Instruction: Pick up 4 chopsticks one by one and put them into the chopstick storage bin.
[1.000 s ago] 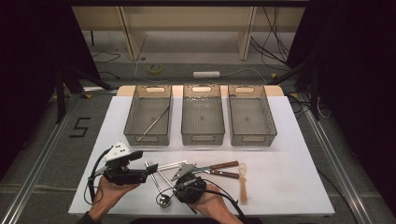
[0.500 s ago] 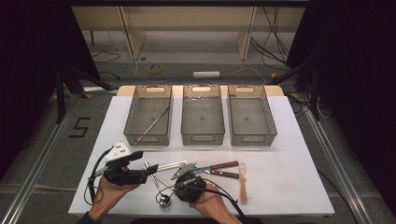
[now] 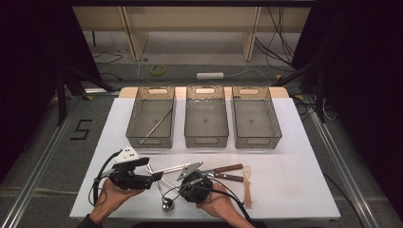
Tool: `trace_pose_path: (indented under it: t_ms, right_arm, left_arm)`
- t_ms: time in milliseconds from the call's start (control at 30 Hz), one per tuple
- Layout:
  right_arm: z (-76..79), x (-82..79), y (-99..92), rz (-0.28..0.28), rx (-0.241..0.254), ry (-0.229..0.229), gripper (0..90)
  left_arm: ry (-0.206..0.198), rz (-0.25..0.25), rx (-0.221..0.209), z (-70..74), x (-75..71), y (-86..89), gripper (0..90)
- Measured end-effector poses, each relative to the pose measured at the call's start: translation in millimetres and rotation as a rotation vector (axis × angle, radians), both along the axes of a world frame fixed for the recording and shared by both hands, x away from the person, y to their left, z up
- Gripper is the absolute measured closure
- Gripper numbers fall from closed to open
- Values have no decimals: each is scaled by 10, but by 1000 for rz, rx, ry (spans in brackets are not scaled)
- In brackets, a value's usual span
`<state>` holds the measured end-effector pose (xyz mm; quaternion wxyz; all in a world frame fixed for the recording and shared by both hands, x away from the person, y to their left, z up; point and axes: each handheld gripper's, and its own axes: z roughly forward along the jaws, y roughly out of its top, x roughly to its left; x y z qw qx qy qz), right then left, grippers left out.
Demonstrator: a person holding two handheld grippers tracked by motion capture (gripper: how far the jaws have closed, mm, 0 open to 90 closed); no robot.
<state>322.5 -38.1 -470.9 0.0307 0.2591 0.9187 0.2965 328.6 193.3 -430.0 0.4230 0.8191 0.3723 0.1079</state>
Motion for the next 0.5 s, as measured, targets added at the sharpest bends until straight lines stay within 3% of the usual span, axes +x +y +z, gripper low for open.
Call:
trace_pose_path:
  t_ms: [33,67,100,167,300,333,400,500]
  right_arm:
    - [0,0,0,0,0,0,861]
    - [17,5,-11,4,-2,-2,861]
    - [17,5,-11,4,-2,-2,861]
    - [50,15,-31,18,3,-6,862]
    - [90,24,-56,35,-3,-7,862]
    - [96,31,-63,41,-1,-7,862]
    - [119,44,-79,52,-9,-12,862]
    - [151,49,-96,59,-9,-13,862]
  left_arm:
    - [0,0,0,0,0,0,230]
    - [7,-30,51,-37,8,-56,233]
    - [7,-30,51,-37,8,-56,234]
    - [13,-77,106,-75,6,-138,238]
    - [4,-120,140,-92,9,-206,259]
    - [8,-157,157,-106,25,-241,264]
    - [13,-183,176,-129,31,-277,275]
    - [17,-202,204,-148,32,-308,281]
